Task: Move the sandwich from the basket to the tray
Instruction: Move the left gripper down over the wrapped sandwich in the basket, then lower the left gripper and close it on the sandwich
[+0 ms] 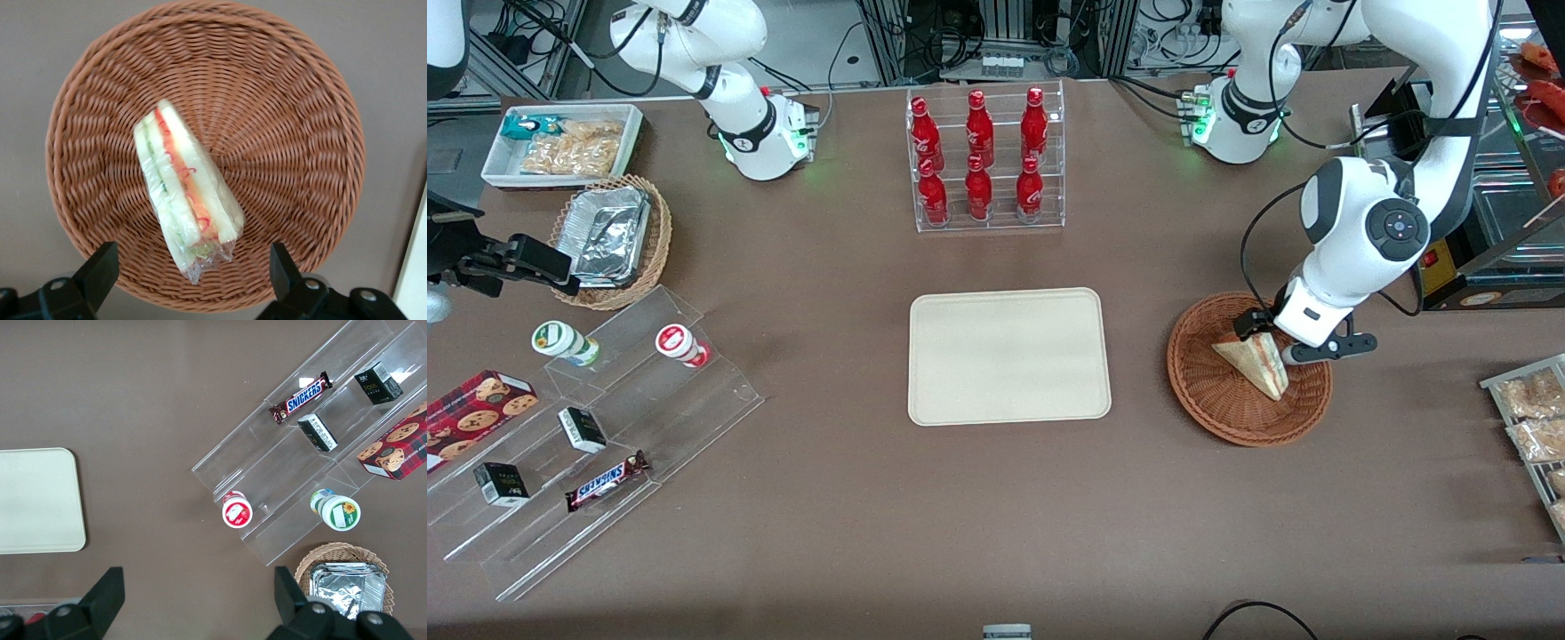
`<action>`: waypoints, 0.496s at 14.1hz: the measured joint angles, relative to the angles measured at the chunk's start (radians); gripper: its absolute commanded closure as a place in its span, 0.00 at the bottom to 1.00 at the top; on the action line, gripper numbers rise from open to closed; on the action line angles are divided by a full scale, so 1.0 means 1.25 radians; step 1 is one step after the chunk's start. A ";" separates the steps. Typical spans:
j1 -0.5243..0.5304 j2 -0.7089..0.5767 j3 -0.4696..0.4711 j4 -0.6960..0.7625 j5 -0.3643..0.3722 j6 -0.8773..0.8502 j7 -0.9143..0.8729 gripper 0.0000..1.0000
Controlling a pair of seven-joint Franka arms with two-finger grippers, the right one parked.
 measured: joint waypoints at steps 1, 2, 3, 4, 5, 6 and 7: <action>0.000 0.000 0.000 -0.001 0.000 0.000 -0.067 0.00; 0.000 0.000 0.000 -0.002 0.000 0.000 -0.134 0.00; 0.000 0.000 0.000 -0.002 0.000 0.003 -0.209 0.00; 0.000 0.000 0.000 -0.003 -0.001 0.012 -0.292 0.00; 0.000 0.000 0.000 -0.006 -0.001 0.029 -0.379 0.00; 0.000 0.000 0.000 -0.011 -0.001 0.050 -0.446 0.00; 0.000 0.001 0.000 -0.021 -0.001 0.070 -0.490 0.00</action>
